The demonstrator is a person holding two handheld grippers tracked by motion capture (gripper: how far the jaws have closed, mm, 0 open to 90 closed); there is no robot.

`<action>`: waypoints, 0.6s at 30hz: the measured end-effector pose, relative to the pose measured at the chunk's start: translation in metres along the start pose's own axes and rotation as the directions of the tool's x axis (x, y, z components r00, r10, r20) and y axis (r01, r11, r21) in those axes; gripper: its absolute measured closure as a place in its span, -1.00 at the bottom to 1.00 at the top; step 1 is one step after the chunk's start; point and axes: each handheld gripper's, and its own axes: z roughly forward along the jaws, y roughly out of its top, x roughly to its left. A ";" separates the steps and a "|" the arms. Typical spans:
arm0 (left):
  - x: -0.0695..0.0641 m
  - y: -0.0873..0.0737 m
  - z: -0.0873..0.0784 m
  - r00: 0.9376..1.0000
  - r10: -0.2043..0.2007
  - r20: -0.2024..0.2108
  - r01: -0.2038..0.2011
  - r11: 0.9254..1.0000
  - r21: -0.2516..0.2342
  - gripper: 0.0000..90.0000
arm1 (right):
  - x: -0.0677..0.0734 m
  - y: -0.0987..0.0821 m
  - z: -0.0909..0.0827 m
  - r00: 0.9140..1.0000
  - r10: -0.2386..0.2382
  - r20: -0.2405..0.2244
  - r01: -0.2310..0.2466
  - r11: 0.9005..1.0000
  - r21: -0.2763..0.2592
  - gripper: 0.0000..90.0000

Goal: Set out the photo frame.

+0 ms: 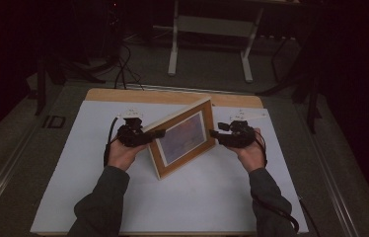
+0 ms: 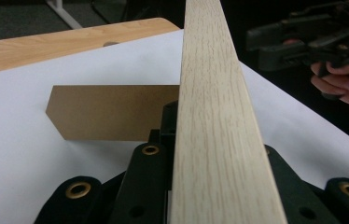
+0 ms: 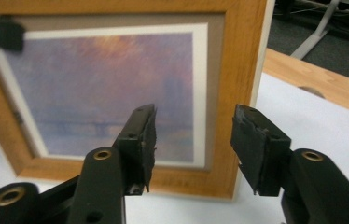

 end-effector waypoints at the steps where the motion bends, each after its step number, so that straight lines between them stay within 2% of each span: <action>1: 0.000 0.000 0.000 1.000 0.000 0.003 0.000 1.000 0.000 0.75 | -0.002 0.002 0.002 1.000 0.001 0.003 -0.001 1.000 -0.003 0.04; 7: 0.001 0.002 0.001 1.000 0.018 0.024 -0.019 1.000 0.011 0.75 | -0.012 0.013 0.011 1.000 0.018 0.005 -0.018 1.000 -0.015 -0.05; 12: 0.003 0.002 0.002 0.999 0.014 0.036 -0.015 1.000 0.010 0.75 | -0.018 0.018 0.017 1.000 0.023 -0.002 -0.023 1.000 -0.009 -0.14; 18: 0.005 0.003 0.002 0.999 0.018 0.044 -0.018 1.000 0.019 0.75 | -0.024 0.021 0.027 0.998 0.027 -0.051 -0.027 1.000 0.009 -0.26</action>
